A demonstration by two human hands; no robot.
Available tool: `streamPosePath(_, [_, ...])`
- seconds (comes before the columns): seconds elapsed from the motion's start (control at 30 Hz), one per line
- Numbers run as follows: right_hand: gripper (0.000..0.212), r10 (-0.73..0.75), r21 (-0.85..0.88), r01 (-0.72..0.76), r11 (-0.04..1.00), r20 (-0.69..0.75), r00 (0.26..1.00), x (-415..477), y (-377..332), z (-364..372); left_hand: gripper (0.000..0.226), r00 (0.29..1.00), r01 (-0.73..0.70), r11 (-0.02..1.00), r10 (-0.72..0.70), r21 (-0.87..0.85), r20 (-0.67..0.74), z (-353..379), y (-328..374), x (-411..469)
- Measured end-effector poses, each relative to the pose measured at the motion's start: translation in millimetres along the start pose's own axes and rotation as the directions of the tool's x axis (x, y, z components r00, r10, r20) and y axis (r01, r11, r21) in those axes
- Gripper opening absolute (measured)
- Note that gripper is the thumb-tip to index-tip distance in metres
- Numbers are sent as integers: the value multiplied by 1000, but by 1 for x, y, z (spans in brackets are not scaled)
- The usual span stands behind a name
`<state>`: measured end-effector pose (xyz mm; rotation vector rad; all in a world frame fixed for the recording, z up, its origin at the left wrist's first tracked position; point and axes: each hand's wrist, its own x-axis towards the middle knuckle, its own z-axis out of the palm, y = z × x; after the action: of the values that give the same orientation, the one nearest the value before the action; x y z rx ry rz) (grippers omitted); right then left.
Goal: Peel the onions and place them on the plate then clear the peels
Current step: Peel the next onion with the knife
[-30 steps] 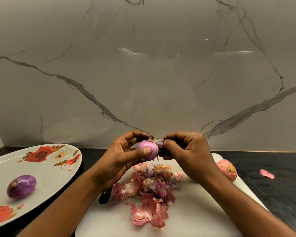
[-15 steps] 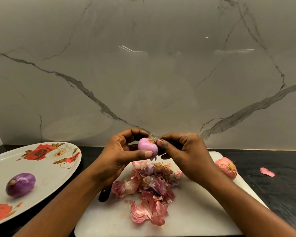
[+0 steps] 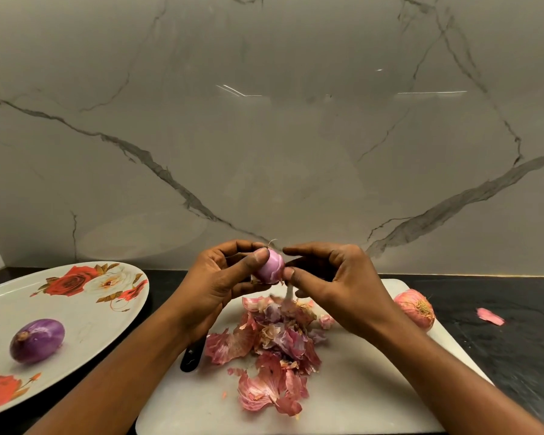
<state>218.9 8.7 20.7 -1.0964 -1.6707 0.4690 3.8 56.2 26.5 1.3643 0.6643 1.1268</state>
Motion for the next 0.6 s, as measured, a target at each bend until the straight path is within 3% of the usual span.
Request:
streamPosePath(0.07, [51, -30, -17, 31, 999, 44, 999, -3, -4, 1, 48, 1000, -5, 999, 4, 51, 20, 1, 0, -1])
streamPosePath(0.17, [54, -78, -67, 82, 994, 66, 995, -6, -8, 3, 51, 1000, 3, 995, -5, 99, 21, 2, -1, -2])
streamPosePath(0.6, [18, -75, -53, 75, 996, -12, 997, -1, -3, 1, 44, 1000, 23, 999, -24, -24, -17, 0, 0, 0])
